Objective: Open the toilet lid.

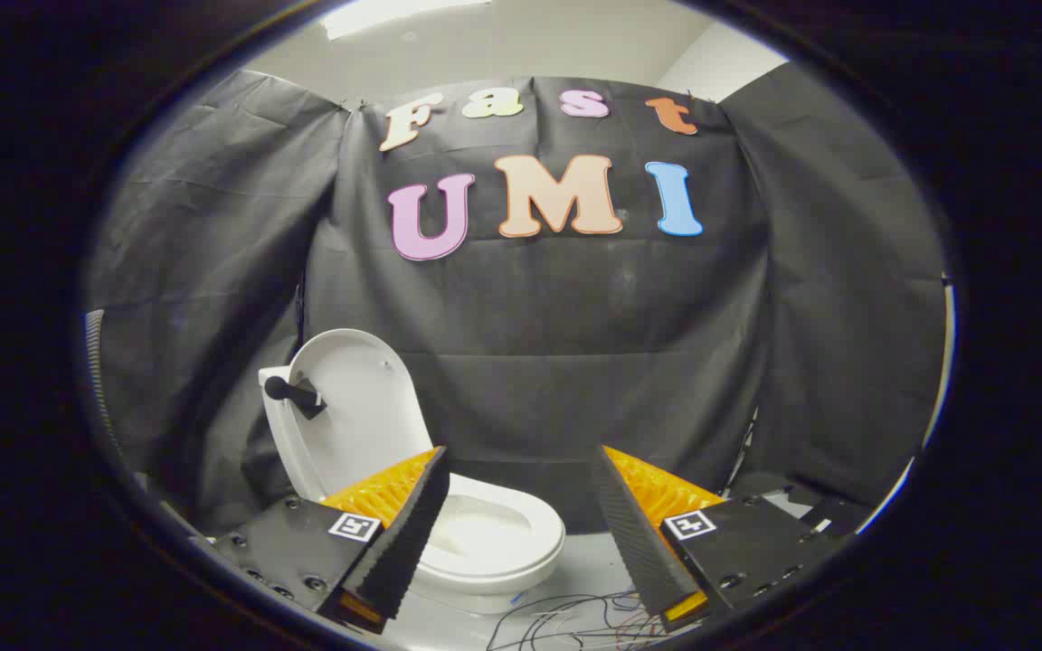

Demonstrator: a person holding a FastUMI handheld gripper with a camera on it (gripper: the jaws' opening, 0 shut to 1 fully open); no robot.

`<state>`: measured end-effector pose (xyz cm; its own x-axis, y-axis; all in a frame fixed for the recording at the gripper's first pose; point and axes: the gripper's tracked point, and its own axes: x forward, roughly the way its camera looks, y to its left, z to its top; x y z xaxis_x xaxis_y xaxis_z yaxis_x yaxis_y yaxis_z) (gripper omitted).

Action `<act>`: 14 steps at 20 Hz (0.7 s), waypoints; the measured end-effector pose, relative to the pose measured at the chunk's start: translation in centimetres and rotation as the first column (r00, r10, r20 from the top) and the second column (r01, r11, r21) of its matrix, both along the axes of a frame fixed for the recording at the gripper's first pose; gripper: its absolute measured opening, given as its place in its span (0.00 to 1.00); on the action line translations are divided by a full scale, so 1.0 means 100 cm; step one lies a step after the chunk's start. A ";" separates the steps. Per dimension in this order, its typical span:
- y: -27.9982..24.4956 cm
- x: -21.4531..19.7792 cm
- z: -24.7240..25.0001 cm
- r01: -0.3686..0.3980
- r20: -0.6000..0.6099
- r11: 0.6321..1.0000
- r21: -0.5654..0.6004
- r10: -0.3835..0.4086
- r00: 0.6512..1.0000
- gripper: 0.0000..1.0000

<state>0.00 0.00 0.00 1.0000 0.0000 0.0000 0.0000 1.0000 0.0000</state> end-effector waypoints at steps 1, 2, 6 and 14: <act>0.000 0.001 0.000 0.001 0.002 1.000 0.003 -0.001 1.000 0.98; -0.001 0.003 -0.002 0.003 -0.008 1.000 0.003 -0.003 1.000 0.98; 0.003 0.046 -0.003 -0.006 -0.023 1.000 0.016 0.006 1.000 0.97; 0.035 0.096 0.021 -0.022 0.104 0.991 0.131 0.008 0.995 0.96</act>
<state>9.65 3.54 2.15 0.9945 0.0080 0.1043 -0.0218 0.9911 0.1311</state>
